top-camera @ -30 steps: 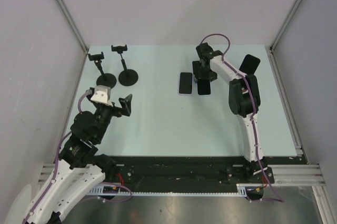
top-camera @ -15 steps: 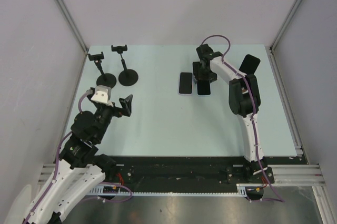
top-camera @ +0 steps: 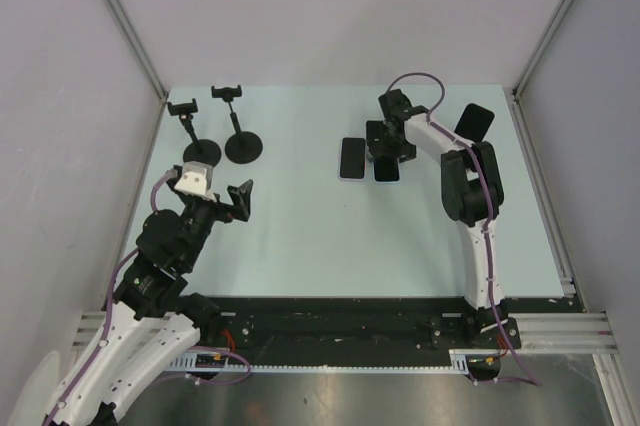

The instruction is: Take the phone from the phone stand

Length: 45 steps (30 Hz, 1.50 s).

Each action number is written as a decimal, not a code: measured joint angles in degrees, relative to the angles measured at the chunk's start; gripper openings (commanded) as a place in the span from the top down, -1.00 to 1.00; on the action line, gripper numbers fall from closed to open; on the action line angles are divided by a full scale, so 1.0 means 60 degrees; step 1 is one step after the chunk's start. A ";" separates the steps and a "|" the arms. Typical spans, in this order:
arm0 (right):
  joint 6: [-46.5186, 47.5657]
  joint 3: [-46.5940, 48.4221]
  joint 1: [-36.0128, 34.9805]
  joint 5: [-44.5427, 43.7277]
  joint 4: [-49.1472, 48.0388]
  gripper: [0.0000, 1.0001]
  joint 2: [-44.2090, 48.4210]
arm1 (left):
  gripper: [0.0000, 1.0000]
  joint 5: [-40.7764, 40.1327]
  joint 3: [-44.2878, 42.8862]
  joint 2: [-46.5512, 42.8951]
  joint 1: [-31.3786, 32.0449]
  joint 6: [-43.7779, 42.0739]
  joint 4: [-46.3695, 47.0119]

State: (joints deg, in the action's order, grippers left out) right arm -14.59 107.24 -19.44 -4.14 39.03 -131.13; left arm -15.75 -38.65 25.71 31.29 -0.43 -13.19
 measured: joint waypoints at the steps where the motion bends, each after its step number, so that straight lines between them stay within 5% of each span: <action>1: -0.0047 -0.0251 0.0047 0.0091 -0.0153 -0.78 0.0142 | -1.00 0.0000 0.0000 0.0004 -0.0004 0.0004 0.0000; 15: -0.0747 -0.3370 0.1228 0.2000 -0.2430 -0.39 0.2255 | -1.00 0.0102 0.0015 0.0011 -0.0051 0.0004 0.0000; 24: -0.0885 -0.3683 0.1308 0.2200 -0.3136 0.15 0.2251 | -0.99 0.0175 0.0015 0.0087 -0.0055 0.0004 0.0000; 45: -0.0452 -0.3683 0.0860 0.1912 -0.3388 0.22 0.2120 | -1.00 0.0229 0.0015 0.0091 -0.0058 0.0004 0.0000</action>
State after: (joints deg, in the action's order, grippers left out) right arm -17.30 85.14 -14.28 7.33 18.70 -118.41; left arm -14.37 -38.57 26.26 30.94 -0.40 -13.19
